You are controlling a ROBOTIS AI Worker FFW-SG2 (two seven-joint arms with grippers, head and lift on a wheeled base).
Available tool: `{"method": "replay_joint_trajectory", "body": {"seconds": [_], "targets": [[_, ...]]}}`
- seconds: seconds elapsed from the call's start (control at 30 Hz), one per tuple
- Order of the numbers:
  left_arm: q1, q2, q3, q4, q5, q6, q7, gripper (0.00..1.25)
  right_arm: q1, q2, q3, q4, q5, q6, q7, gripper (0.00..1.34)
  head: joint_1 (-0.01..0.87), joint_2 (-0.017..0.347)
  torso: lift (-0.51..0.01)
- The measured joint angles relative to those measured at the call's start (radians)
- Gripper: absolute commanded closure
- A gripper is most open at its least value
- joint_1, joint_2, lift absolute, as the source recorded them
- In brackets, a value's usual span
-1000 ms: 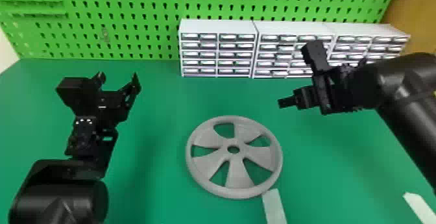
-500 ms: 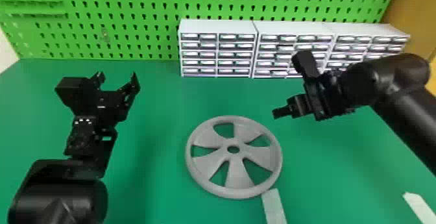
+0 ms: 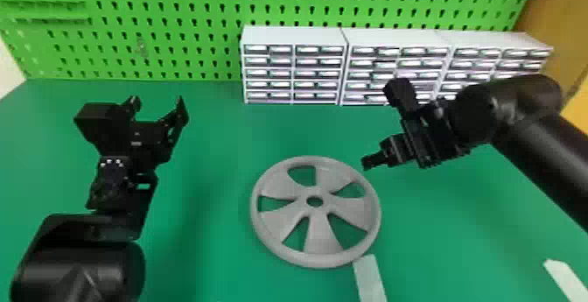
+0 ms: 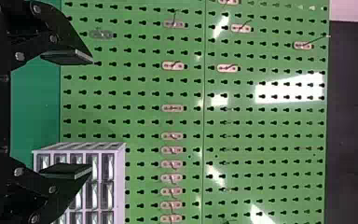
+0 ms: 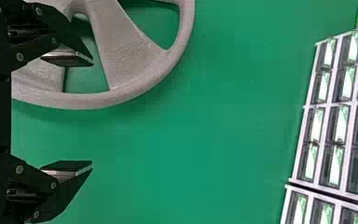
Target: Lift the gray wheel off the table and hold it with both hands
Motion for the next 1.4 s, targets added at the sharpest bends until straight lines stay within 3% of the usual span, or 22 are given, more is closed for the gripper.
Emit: {"method": "replay_joint_trajectory", "body": {"seconds": [0.5,0.93,1.4], "targets": [[-0.003,0.0,0.001,0.0,-0.003,0.0,0.0,0.43,-0.051,0.012,0.073,0.058,-0.054,0.038,0.0,0.48,0.711,0.015,-0.098],[-0.007,0.0,-0.001,0.0,-0.004,0.0,0.0,0.43,-0.057,0.019,0.091,0.077,-0.028,0.023,0.0,0.47,0.711,0.015,-0.098],[-0.015,0.0,-0.007,0.0,-0.007,0.001,0.0,0.43,-0.061,0.072,0.115,0.191,0.005,-0.037,0.0,0.48,0.711,0.015,-0.098]]}}
